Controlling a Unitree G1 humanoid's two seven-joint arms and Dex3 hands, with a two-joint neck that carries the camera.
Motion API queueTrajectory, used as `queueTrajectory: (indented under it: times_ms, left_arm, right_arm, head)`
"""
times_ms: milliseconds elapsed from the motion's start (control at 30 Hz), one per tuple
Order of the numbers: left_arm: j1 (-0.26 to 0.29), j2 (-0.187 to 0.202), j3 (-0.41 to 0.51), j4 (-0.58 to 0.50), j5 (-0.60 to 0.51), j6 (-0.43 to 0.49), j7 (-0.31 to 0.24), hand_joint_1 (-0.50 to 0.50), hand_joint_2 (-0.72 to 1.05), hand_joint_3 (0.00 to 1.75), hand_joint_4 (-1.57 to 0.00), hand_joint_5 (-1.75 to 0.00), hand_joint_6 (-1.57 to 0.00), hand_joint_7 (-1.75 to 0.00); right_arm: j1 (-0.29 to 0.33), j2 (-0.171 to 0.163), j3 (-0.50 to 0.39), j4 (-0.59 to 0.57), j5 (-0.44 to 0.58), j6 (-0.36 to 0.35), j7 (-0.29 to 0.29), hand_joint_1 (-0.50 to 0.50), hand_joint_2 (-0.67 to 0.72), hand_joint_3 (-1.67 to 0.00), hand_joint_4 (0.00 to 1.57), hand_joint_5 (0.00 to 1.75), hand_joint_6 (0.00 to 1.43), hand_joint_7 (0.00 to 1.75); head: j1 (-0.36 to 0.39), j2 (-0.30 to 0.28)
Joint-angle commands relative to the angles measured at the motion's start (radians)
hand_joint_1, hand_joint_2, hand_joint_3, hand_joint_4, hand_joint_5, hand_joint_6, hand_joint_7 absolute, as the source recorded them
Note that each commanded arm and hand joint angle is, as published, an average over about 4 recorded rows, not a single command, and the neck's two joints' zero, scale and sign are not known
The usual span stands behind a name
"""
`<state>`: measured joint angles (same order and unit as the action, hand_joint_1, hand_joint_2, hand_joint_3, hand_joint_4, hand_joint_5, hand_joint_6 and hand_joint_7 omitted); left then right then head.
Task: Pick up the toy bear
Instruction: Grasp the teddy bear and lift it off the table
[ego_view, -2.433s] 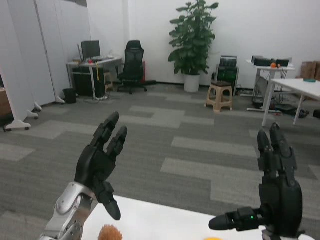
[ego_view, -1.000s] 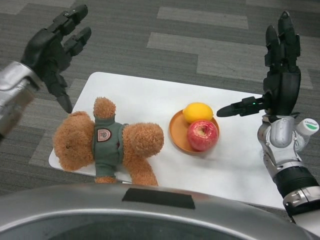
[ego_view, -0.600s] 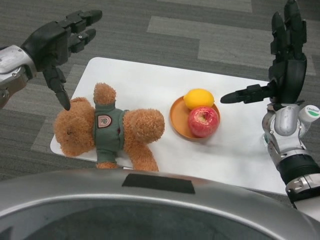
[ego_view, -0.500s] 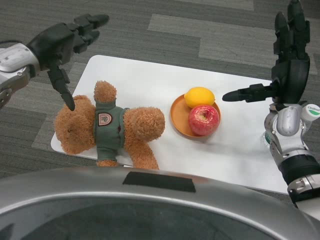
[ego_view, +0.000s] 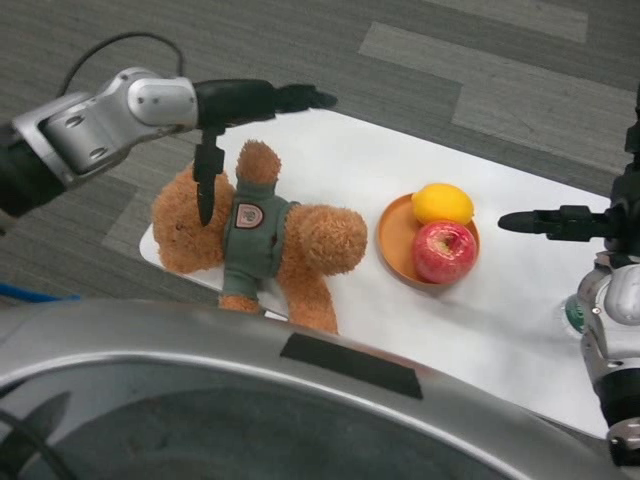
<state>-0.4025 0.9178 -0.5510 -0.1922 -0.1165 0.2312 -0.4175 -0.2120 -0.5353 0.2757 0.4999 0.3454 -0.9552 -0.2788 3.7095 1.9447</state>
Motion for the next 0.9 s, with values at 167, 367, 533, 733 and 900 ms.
queueTrajectory:
  times_ms: [167, 367, 533, 733, 900]
  left_arm:
    - [-0.156, 0.036, -0.234, -0.015, 0.020, 0.010, -0.017, -0.48, -0.06, 0.04, 0.00, 0.00, 0.00, -0.21]
    - [-0.226, 0.050, -0.389, -0.011, 0.012, 0.022, -0.022, -0.49, 0.23, 0.09, 0.00, 0.00, 0.00, -0.21]
    - [-0.226, 0.050, -0.426, -0.003, 0.015, 0.038, -0.030, -0.49, 0.49, 0.09, 0.00, 0.00, 0.00, -0.21]
    - [-0.232, 0.062, -0.488, 0.024, 0.019, 0.044, -0.043, -0.49, 0.52, 0.09, 0.00, 0.00, 0.00, -0.21]
    - [-0.221, 0.070, -0.560, 0.093, 0.058, 0.040, -0.060, -0.50, 0.60, 0.09, 0.00, 0.00, 0.00, -0.21]
  right_arm:
    - [0.008, -0.035, 0.007, 0.006, 0.020, 0.010, -0.003, -0.46, 0.03, 0.00, 0.00, 0.17, 0.00, 0.09]
    - [0.008, -0.042, 0.010, 0.011, 0.029, 0.010, -0.002, -0.46, 0.03, 0.00, 0.00, 0.19, 0.00, 0.07]
    - [0.008, -0.043, 0.010, 0.011, 0.033, 0.010, -0.003, -0.46, 0.03, 0.00, 0.00, 0.19, 0.00, 0.07]
    - [0.010, -0.045, 0.011, 0.012, 0.038, 0.010, -0.003, -0.46, 0.03, 0.00, 0.00, 0.19, 0.00, 0.07]
    - [0.015, -0.044, 0.014, 0.018, 0.055, 0.010, -0.002, -0.46, 0.03, 0.00, 0.00, 0.19, 0.00, 0.07]
  head:
    - [0.045, -0.022]
    - [0.072, -0.037]
    - [0.097, -0.045]
    - [0.114, -0.052]
    - [0.131, -0.065]
